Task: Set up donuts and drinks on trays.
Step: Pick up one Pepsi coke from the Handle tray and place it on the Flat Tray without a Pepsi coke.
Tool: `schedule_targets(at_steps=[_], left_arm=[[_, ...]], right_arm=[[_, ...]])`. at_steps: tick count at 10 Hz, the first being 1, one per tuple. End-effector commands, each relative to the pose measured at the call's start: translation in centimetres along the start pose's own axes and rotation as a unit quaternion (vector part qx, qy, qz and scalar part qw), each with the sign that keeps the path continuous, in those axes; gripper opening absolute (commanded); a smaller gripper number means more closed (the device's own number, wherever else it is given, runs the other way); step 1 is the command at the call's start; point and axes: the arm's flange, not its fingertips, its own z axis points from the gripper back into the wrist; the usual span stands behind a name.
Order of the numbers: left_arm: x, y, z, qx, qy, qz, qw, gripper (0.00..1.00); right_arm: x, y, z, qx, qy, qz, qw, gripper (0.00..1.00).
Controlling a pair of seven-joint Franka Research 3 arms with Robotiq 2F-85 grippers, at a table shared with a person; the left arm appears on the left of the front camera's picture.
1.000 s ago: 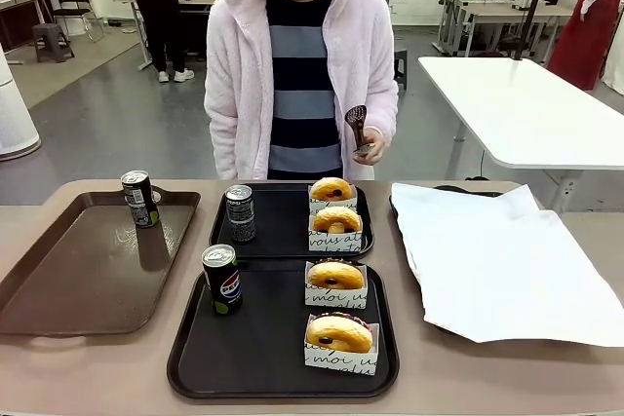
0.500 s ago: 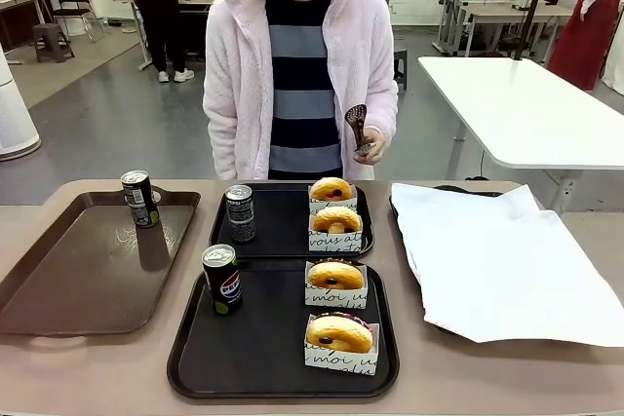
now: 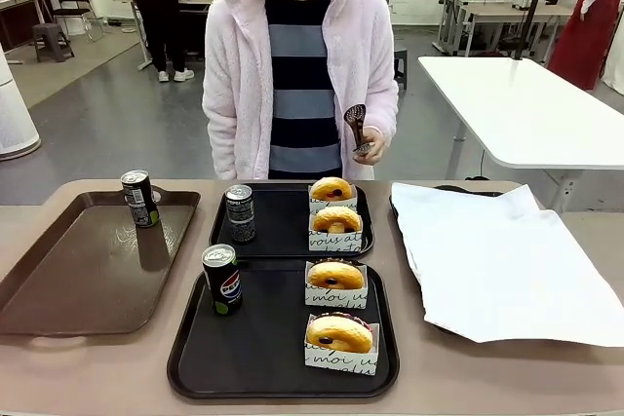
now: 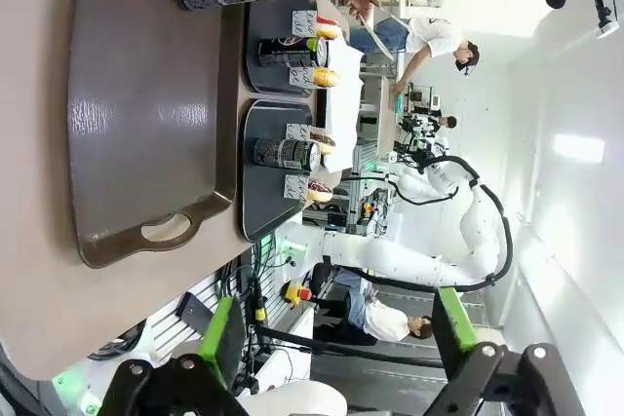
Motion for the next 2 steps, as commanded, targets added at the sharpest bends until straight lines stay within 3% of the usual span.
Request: schedule_targets(at_steps=[1, 2], left_arm=[[-0.50, -0.04, -0.03, 0.001, -0.008, -0.009, 1.000, 1.00], [-0.50, -0.04, -0.03, 0.001, -0.008, -0.009, 1.000, 1.00]], right_arm=[[0.01, -0.04, -0.11, 0.009, -0.003, 0.006, 1.000, 1.00], [0.01, -0.04, -0.11, 0.009, -0.003, 0.006, 1.000, 1.00]])
